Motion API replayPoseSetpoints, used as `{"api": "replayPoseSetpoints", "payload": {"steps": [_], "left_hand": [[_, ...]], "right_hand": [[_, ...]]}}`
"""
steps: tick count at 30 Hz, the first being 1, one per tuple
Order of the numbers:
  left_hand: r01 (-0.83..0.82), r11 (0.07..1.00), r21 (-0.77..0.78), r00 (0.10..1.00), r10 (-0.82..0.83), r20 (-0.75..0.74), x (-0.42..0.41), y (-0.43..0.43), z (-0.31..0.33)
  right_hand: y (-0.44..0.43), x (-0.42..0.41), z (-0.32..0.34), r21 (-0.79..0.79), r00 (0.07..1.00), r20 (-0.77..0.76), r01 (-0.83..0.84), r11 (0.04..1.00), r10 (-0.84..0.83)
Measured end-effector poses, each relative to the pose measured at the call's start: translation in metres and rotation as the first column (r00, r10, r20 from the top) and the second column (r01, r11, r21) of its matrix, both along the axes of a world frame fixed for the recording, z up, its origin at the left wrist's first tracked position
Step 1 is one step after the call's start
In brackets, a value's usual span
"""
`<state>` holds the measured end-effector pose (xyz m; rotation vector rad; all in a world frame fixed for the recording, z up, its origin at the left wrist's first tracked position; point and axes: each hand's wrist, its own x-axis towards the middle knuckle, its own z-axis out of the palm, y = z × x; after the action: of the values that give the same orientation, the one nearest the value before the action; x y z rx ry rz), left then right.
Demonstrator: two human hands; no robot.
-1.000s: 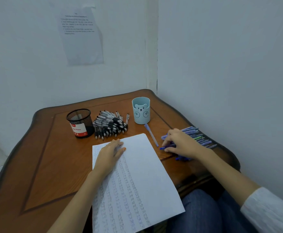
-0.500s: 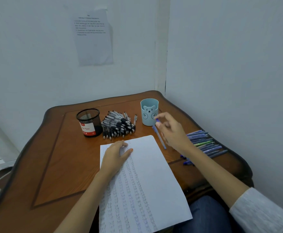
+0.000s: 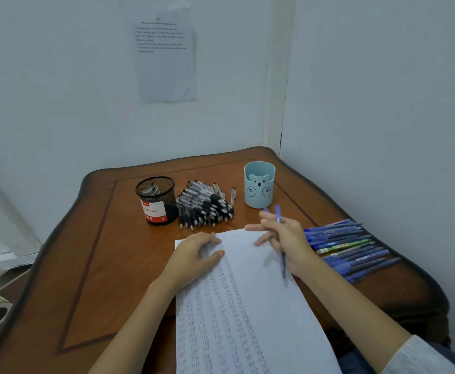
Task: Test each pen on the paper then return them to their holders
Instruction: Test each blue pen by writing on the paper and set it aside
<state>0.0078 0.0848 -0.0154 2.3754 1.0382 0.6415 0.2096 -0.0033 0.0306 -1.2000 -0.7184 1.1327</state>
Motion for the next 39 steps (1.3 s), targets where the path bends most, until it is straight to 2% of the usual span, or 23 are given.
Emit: {"api": "replayPoseSetpoints", "payload": {"steps": [2, 3, 4, 6, 8, 11, 15, 20, 25, 34, 39], "left_hand": [[0.036, 0.999, 0.013, 0.999, -0.036, 0.001, -0.003, 0.004, -0.001], [0.048, 0.998, 0.026, 0.999, -0.048, -0.001, -0.004, 0.006, -0.001], [0.057, 0.998, 0.041, 0.998, -0.057, -0.006, -0.005, 0.008, -0.001], [0.072, 0.995, 0.062, 0.997, -0.072, -0.009, -0.006, 0.011, -0.002], [0.079, 0.995, 0.067, 0.997, -0.079, -0.001, -0.006, 0.013, -0.004], [0.083, 0.996, 0.038, 0.996, -0.083, 0.011, -0.006, 0.014, -0.006], [0.078, 0.997, 0.002, 0.996, -0.078, 0.047, -0.007, 0.016, -0.009], [0.091, 0.996, -0.011, 0.993, -0.09, 0.073, -0.009, 0.018, -0.011], [0.085, 0.996, -0.038, 0.995, -0.083, 0.055, -0.009, 0.019, -0.011], [0.086, 0.996, -0.034, 0.996, -0.086, 0.013, -0.008, 0.02, -0.008], [0.09, 0.996, -0.021, 0.996, -0.09, 0.005, -0.008, 0.019, -0.007]], "right_hand": [[0.005, 0.003, 0.003, -0.064, 0.935, -0.354, -0.047, 0.997, 0.021], [0.008, 0.004, 0.002, -0.086, 0.916, -0.4, -0.077, 0.993, 0.037], [0.012, 0.005, -0.001, -0.127, 0.937, -0.347, -0.093, 0.988, 0.044], [0.019, 0.004, -0.007, -0.228, 0.991, -0.124, -0.072, 0.971, 0.044], [0.026, 0.002, -0.011, -0.261, 0.999, -0.051, -0.026, 0.965, 0.013], [0.04, -0.004, -0.015, -0.169, 0.995, -0.101, -0.007, 0.986, -0.01], [0.059, -0.015, -0.022, -0.121, 0.996, 0.08, 0.038, 0.992, -0.028], [0.075, -0.026, -0.028, 0.037, 0.985, 0.174, -0.007, 0.999, 0.001], [0.079, -0.029, -0.036, 0.052, 0.9, 0.433, 0.023, 0.998, -0.043], [0.082, -0.028, -0.043, 0.094, 0.845, 0.525, 0.066, 0.993, -0.105], [0.084, -0.027, -0.046, 0.109, 0.843, 0.533, 0.015, 0.994, -0.071]]}}
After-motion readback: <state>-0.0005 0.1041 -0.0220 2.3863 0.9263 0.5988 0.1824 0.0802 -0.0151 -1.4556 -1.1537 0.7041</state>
